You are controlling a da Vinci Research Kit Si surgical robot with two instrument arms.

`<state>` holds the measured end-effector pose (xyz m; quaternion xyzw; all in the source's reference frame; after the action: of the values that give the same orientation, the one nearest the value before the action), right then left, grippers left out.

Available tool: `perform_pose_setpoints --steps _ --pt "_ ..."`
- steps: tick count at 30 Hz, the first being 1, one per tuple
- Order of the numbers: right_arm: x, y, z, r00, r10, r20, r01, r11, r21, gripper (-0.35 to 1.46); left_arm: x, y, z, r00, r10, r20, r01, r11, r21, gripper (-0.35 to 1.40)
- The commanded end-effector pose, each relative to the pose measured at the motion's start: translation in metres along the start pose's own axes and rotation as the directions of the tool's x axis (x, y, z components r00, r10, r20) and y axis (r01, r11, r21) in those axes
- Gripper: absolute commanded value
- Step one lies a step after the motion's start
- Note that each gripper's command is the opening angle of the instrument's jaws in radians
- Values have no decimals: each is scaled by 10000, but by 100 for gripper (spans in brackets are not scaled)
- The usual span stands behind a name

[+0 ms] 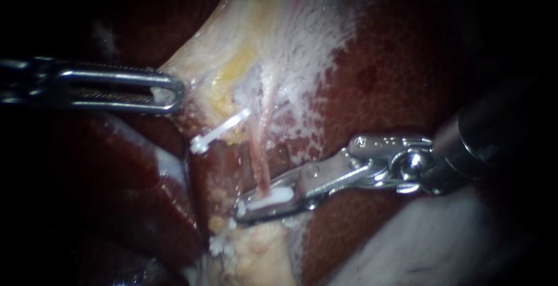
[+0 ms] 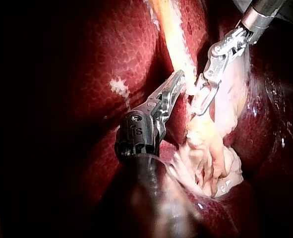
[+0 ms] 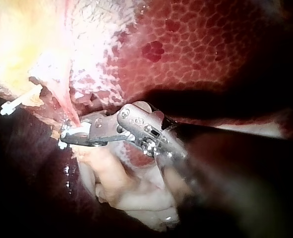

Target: Going back second clip right tube

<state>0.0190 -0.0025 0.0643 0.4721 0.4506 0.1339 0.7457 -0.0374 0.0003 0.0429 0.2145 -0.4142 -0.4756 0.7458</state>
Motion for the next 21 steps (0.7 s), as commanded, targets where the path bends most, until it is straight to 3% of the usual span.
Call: perform_pose_setpoints --steps 1,13,19,21 --pt "0 0 0 10000 0 3 0 10000 5 -35 0 0 0 10000 2 2 -2 10000 1 -35" --pt "0 -7 3 9999 -30 -162 32 9999 131 -35 1 1 0 10000 6 2 -6 10000 3 -35" --pt "1 -17 6 9975 -574 -414 561 9979 -319 21 1 2 -1 10000 9 10 -9 10000 -17 -35" --pt "0 -18 5 9950 -867 -506 840 9951 -520 30 1 3 -1 10000 11 9 -11 10000 -14 -35"
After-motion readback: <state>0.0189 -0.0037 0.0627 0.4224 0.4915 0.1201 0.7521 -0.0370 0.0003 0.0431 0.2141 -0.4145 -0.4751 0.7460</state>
